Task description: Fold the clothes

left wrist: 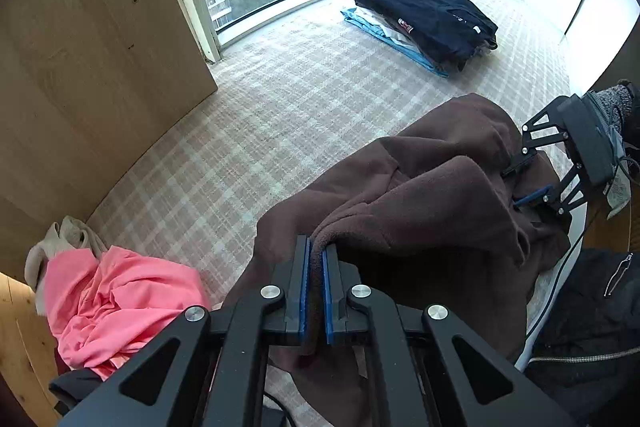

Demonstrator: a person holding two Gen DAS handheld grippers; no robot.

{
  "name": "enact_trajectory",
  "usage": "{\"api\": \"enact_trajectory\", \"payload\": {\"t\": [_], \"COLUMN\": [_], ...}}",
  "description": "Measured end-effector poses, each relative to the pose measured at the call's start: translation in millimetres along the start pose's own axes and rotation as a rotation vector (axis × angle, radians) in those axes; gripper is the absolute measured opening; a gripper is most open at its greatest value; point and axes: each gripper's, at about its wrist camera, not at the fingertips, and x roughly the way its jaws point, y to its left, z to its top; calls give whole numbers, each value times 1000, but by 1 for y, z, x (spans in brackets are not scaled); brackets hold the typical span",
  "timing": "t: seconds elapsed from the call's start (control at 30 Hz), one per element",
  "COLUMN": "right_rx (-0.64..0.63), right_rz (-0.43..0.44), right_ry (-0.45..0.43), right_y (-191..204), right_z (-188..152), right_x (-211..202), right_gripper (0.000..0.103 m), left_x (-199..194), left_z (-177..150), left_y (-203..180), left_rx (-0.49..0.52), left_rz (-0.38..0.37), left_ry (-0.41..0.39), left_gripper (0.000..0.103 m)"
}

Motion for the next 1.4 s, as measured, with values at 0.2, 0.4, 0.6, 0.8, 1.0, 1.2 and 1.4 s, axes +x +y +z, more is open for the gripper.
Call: {"api": "enact_trajectory", "payload": {"t": [0.2,0.4,0.6,0.8,1.0,1.2,1.4], "right_rx": [186,311,447,443,494,580,556], "right_rz": [126,16,-117,-157,-128,-106,-107], "right_ry": [-33,-157,-411,-355,-177,-170,-161], "right_y": [-37,-51,-55,-49,-101,-115,-120], "right_z": [1,4,8,5,-25,-62,-58], "right_x": [-17,-56,-169,-182,-115,-97,-94], "right_gripper": [17,7,6,6,6,6,6], "left_x": [-1,-17,-112,-131,-33,47,80], "left_z": [-4,-1,15,-2,-48,-69,-58], "left_y": [0,3,5,-14,-91,-147,-132], "left_rx": [13,0,-39,10,137,349,361], "left_rz": [22,95,194,126,-49,5,11], "left_ry": [7,-34,-245,-233,-24,138,203], "left_gripper": [5,5,1,5,32,33,39]}}
